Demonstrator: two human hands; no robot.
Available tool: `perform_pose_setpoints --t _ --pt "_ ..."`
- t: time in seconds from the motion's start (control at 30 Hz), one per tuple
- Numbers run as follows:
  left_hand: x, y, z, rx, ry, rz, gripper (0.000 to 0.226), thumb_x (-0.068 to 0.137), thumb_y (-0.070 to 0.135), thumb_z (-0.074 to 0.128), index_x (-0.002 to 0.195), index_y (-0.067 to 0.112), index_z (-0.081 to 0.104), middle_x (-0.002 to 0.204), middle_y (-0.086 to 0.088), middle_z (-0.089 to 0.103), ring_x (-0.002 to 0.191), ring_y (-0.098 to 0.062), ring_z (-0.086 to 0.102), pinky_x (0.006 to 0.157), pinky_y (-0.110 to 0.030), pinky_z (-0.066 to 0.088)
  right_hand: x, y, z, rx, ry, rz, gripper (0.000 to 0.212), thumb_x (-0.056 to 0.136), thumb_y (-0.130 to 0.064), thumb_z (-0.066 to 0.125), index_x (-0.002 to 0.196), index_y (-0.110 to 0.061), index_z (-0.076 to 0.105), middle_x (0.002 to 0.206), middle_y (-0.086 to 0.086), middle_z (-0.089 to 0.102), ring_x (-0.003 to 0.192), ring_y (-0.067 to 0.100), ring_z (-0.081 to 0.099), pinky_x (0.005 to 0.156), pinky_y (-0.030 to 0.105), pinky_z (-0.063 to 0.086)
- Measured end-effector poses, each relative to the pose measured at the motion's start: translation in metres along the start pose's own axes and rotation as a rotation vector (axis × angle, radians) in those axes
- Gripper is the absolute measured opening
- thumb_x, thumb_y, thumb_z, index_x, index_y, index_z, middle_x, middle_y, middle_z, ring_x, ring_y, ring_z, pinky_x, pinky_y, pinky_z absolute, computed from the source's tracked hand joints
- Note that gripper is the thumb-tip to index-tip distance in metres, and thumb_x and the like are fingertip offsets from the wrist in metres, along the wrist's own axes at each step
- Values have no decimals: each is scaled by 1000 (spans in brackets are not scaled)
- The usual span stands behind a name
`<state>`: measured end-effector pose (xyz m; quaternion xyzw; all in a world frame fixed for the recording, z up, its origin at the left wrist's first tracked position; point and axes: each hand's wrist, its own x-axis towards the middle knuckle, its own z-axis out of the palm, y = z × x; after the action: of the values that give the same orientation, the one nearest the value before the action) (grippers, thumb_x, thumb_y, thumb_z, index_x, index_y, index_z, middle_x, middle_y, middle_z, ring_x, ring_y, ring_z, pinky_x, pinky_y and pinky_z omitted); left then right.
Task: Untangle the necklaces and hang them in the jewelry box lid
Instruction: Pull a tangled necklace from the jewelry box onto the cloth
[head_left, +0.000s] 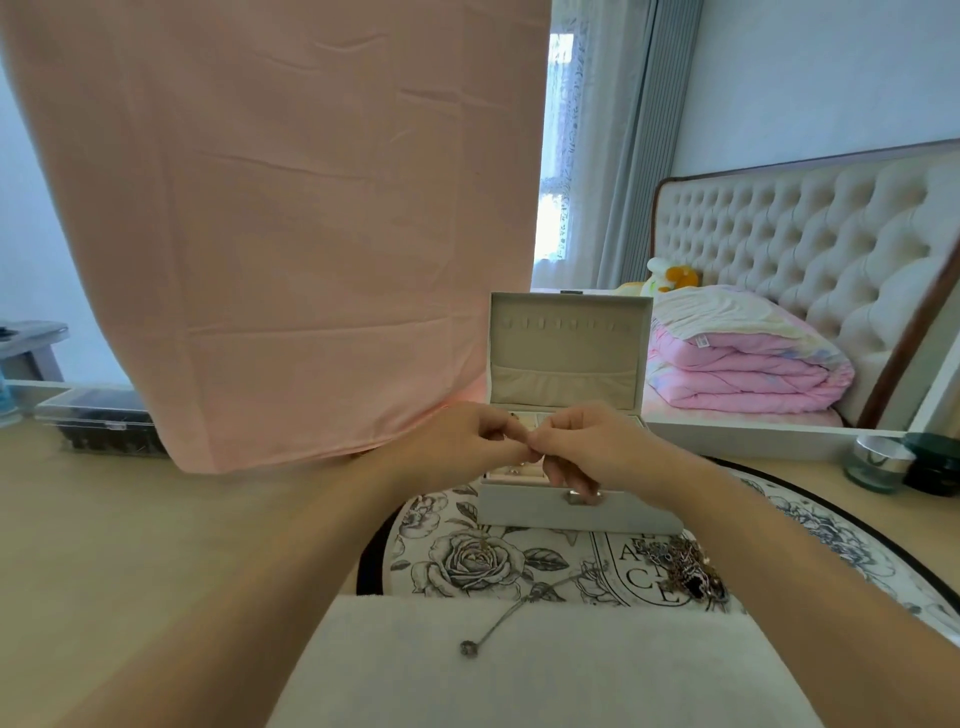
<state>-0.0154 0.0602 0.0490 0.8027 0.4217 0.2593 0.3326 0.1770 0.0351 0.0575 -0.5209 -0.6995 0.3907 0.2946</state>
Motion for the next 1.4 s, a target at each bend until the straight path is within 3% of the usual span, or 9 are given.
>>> perform_pose_setpoints --t 0.13,0.4,0.6,0.73,0.9,0.97,1.07,1.23,1.4 --pt "20 7 -30 50 93 64 18 93 35 68 81 23 73 59 15 53 55 -1 44 63 -24 38 15 -18 -26 -77 59 -58 18 95 -23 66 89 -8 75 58 -1 57 44 12 41 50 27 37" --pt "77 6 -52 -241 383 53 17 95 27 66 86 15 72 67 3 56 46 -5 42 51 -22 39 74 -35 -56 -29 383 -177 6 84 -30 80 84 -25 77 59 -15 63 47 -1 50 57 26 47" --pt "137 -16 -53 -46 636 19 21 90 37 71 73 24 70 66 7 64 56 -11 58 65 -33 51 142 -21 -55 -35 666 -158 9 80 -35 81 78 -29 75 83 -14 70 85 5 64 75 26 49" --pt "166 -26 -47 20 713 -63 30 88 40 70 67 18 68 64 2 66 61 -19 65 66 -36 55 174 -12 -51 -133 779 -137 14 81 -42 77 80 -28 74 79 -16 67 81 5 63 66 25 43" --pt "188 -39 -43 44 767 -202 44 82 41 69 52 12 53 50 -1 49 53 -24 49 47 -31 32 202 0 -46 -205 866 -92 17 82 -42 73 86 -26 79 87 -10 74 86 12 64 67 26 42" --pt "190 -41 -43 38 789 -238 44 81 39 68 50 13 52 47 -1 46 51 -23 46 46 -31 29 209 3 -44 -212 888 -76 16 82 -40 72 85 -25 79 87 -10 73 87 15 65 67 26 43" --pt "192 -44 -43 45 766 -262 40 80 39 68 55 9 61 52 -5 58 59 -26 60 52 -31 41 214 9 -42 -192 874 -36 15 80 -39 72 81 -25 76 89 -8 72 89 18 65 70 27 46" --pt "184 -50 -39 108 689 -268 42 83 38 71 53 14 56 51 -1 52 59 -21 55 47 -28 33 209 20 -41 -150 797 40 18 79 -39 76 69 -24 74 76 -11 69 82 17 66 66 25 43" --pt "176 -54 -32 -26 545 -216 30 84 34 70 65 11 66 66 -8 69 66 -24 68 72 -42 61 193 22 -34 -75 551 84 33 82 -26 71 54 -16 58 57 1 57 56 18 48 54 25 35"
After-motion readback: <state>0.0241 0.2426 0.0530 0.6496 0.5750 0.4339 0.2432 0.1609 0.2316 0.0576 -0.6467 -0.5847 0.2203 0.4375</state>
